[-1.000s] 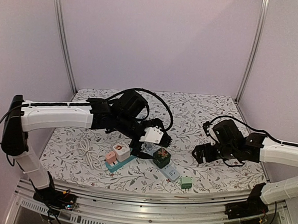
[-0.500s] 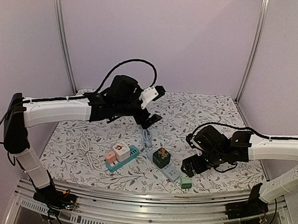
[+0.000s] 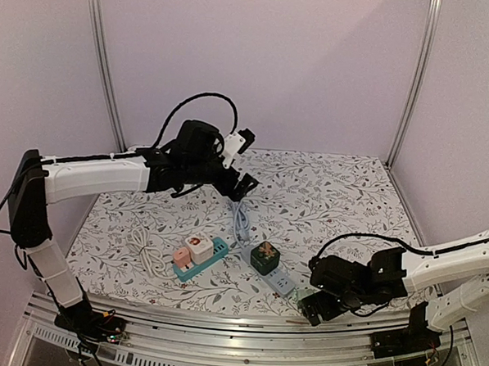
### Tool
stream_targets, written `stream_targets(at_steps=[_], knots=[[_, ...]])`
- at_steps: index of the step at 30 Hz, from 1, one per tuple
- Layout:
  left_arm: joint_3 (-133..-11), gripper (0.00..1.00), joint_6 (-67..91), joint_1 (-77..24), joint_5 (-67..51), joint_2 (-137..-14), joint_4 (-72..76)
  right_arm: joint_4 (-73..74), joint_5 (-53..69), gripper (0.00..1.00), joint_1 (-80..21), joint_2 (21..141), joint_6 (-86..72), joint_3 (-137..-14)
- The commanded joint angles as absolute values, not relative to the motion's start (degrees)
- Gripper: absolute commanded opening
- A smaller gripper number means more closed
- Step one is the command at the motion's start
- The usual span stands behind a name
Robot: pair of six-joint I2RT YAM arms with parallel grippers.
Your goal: Insert the plug
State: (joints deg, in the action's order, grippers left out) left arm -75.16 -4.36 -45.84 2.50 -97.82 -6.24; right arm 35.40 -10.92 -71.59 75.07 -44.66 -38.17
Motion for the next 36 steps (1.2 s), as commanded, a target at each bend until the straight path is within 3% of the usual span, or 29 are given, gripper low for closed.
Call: stream_targets(at_steps=[1,9,17,27,36], knots=[[-73.96,0.99,-1.81,-44.74,0.63,-94.67,-5.17,30.16,-17.14,0.99,-73.62,76.86,-52.41,-36.24],[-73.48,0.99,-1.86,-44.65,0.96,-95.07,-4.50,24.12,-17.55,0.90,-77.02,87.19,-53.00,-39.79],[-72.94,0.99,-1.91,-44.56,1.05,-95.19,-4.21,21.23,-18.15,0.62,-77.86,92.21,-55.53,-37.90],[-72.86,0.99,-1.75,-44.56,1.45,-94.87,-4.30,24.26,-18.53,0.68,-78.78,87.11,-57.78,-32.91],[-73.11,0.99,-1.65,-44.56,1.34,-95.12,-4.41,24.09,-18.31,0.59,-79.07,85.11,-57.12,-31.40]])
